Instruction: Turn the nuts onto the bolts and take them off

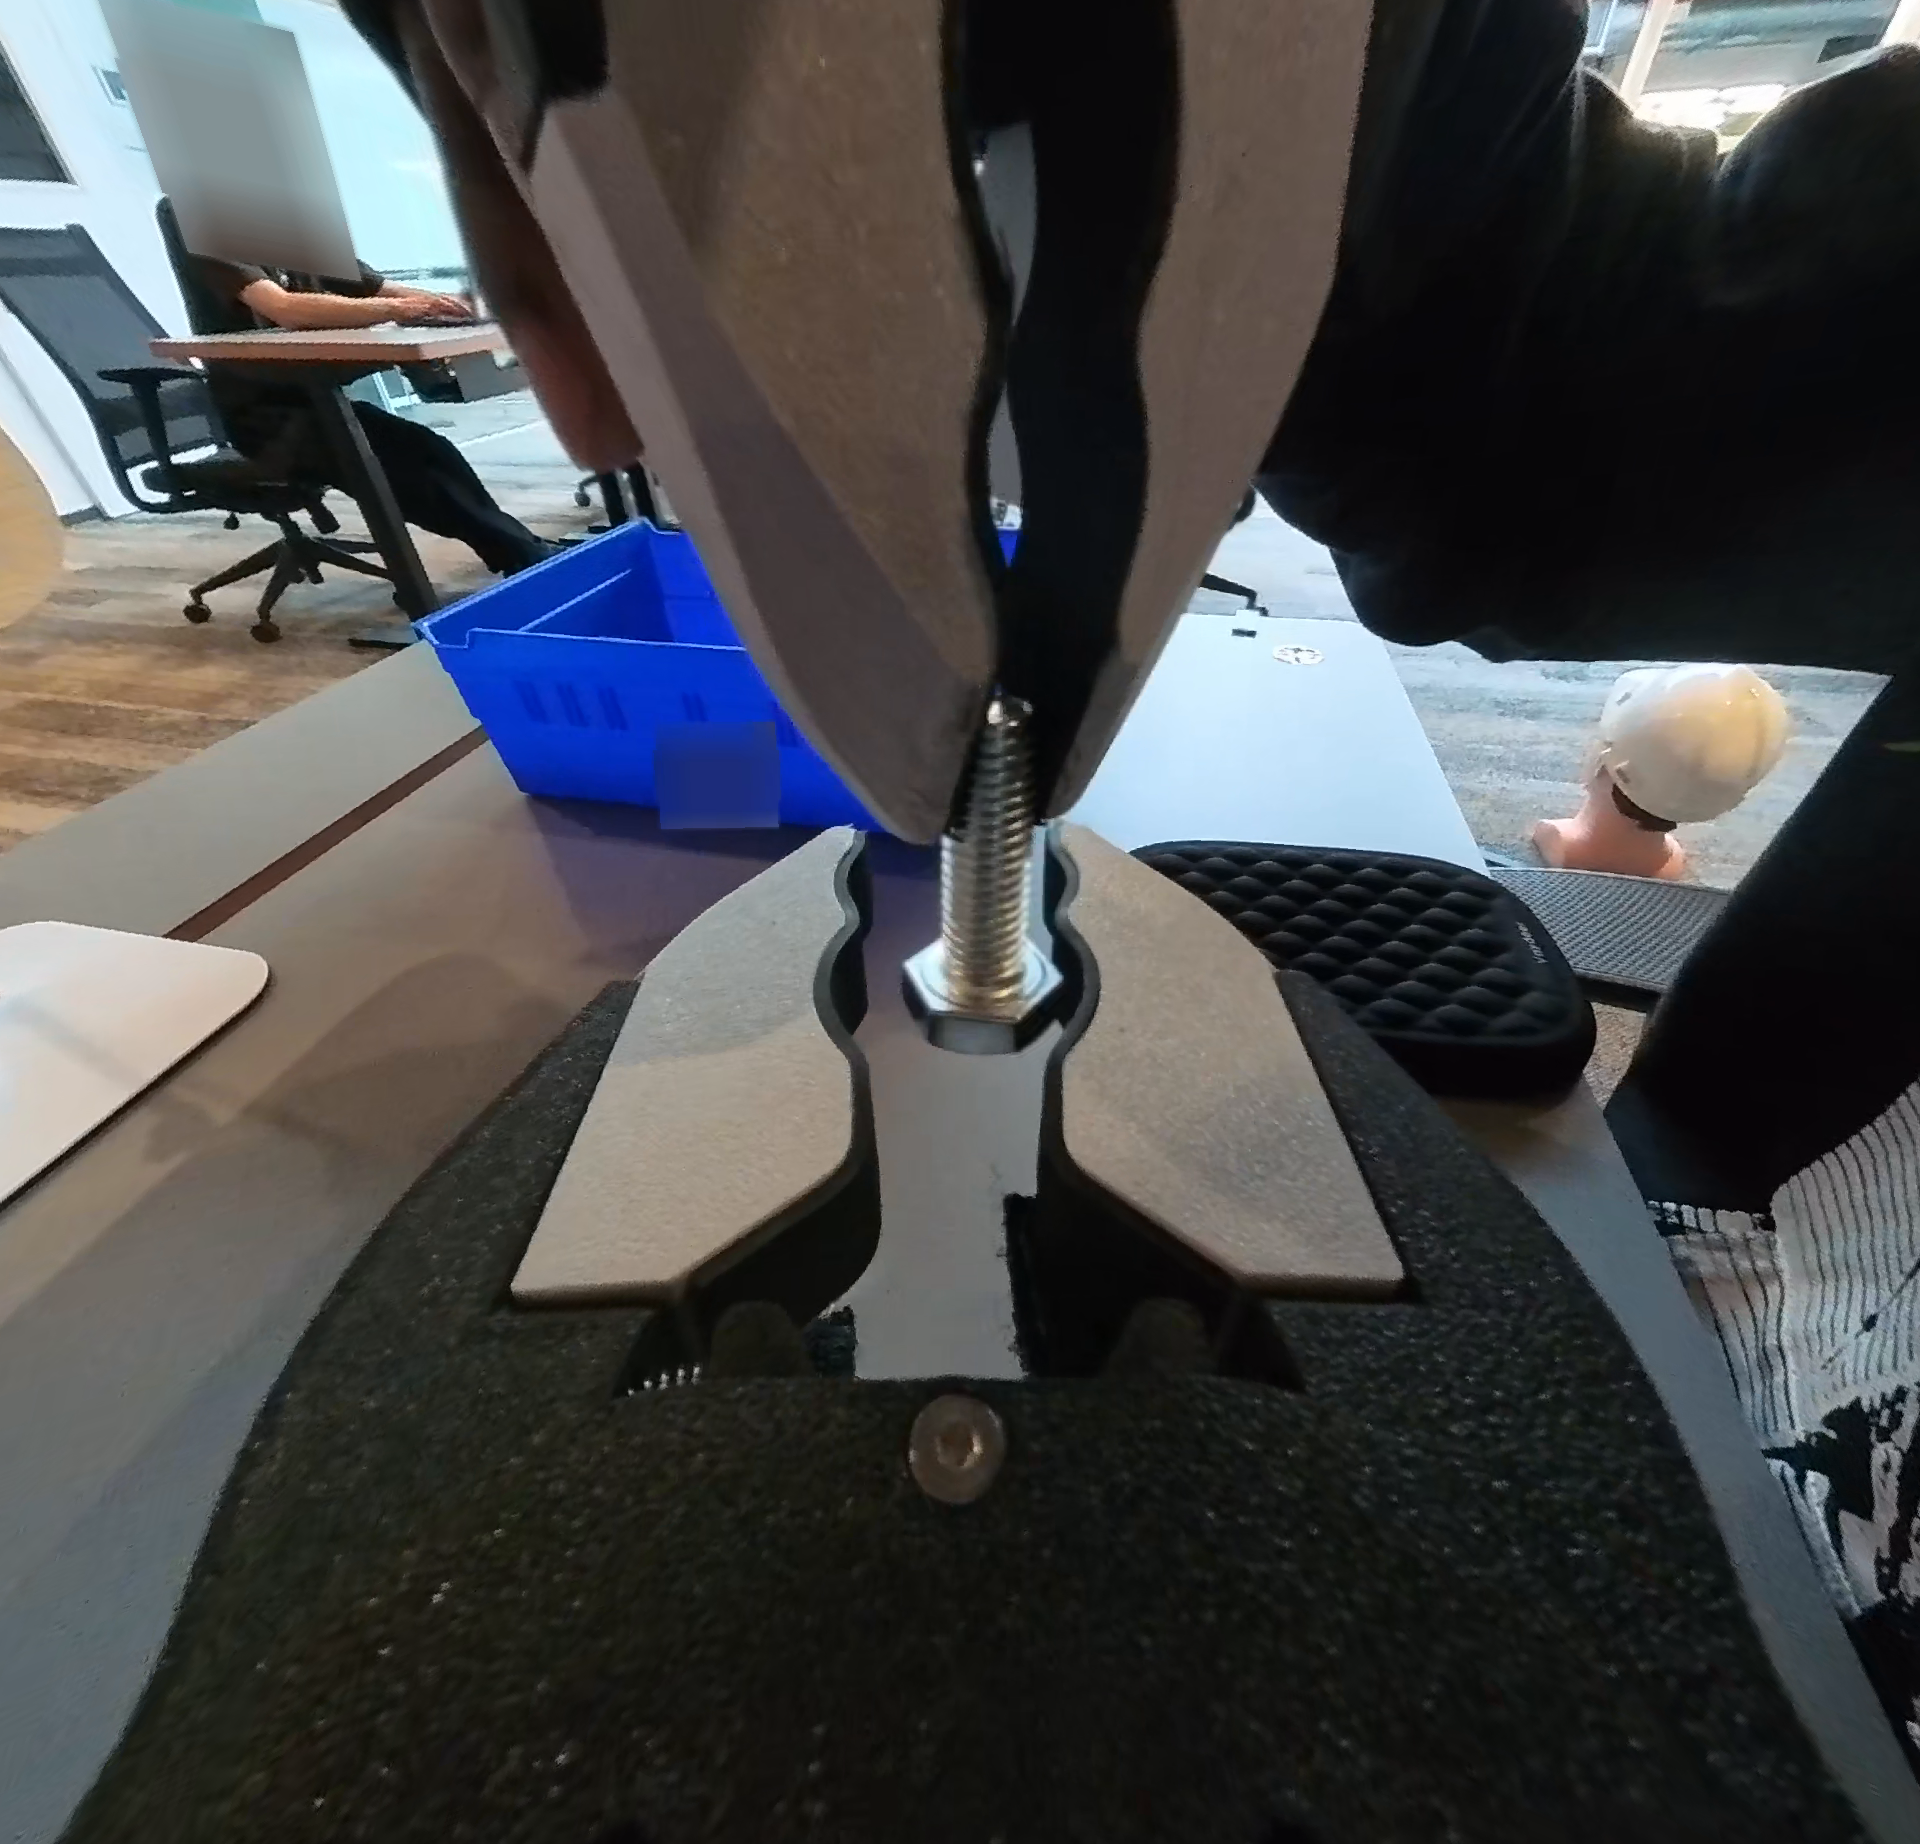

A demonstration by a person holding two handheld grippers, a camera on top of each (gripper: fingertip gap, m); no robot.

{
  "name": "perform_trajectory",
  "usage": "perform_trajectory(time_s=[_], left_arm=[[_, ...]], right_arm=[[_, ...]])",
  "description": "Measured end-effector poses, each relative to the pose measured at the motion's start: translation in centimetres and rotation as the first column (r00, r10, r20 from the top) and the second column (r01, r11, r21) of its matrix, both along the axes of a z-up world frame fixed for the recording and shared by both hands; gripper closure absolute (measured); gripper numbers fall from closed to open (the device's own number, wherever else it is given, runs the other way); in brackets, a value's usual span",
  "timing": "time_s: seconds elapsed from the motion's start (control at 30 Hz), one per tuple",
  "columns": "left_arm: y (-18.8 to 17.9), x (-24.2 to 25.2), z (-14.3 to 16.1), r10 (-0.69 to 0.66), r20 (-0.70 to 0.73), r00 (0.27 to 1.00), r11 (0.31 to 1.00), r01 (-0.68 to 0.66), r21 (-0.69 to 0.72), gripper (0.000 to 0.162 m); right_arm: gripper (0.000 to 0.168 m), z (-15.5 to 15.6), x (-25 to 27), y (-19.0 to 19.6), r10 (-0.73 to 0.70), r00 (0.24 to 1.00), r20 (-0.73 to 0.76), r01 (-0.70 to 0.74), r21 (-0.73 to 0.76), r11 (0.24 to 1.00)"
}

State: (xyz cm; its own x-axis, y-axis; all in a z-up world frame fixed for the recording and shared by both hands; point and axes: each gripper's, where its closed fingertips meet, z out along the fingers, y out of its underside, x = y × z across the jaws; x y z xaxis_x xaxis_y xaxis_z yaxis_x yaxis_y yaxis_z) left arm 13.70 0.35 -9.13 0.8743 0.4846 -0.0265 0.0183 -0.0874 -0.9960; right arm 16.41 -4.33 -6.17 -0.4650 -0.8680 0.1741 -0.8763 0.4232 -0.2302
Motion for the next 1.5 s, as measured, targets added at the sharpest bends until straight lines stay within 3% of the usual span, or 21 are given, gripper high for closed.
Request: perform_trajectory(time_s=[0.03,0.33,0.6,0.7,1.33,1.5], left_arm=[[0.0,0.0,0.0,0.001,-0.001,1.000,1.000,-0.001,0.001,0.132],[0.2,0.2,-0.1,-0.016,-0.007,1.000,1.000,0.016,0.008,0.148],[0.4,0.2,-0.2,-0.025,-0.016,1.000,1.000,0.025,0.011,0.149],[0.4,0.1,-0.4,-0.029,-0.009,1.000,1.000,0.029,0.011,0.141],[0.4,0.6,-0.1,-0.063,-0.041,0.997,0.995,0.066,0.077,0.151],[-0.2,1.3,-1.1,-0.104,-0.039,0.994,0.991,0.107,0.080,0.150]], right_arm=[[0.160,0.0,0.1,0.0,0.002,1.000,0.006,-0.002,0.002,1.000],[0.159,-0.4,-0.2,0.1,-0.011,1.000,0.005,0.011,0.020,1.000],[0.160,-0.5,-0.2,0.1,-0.008,1.000,0.012,0.008,0.022,1.000],[0.160,-0.4,0.0,0.0,-0.003,1.000,0.028,0.002,0.013,1.000],[0.159,-0.5,0.1,-0.3,-0.001,1.000,0.030,0.001,-0.007,1.000],[0.143,-0.2,-0.5,-0.2,-0.031,0.999,0.019,0.032,-0.046,0.998]])
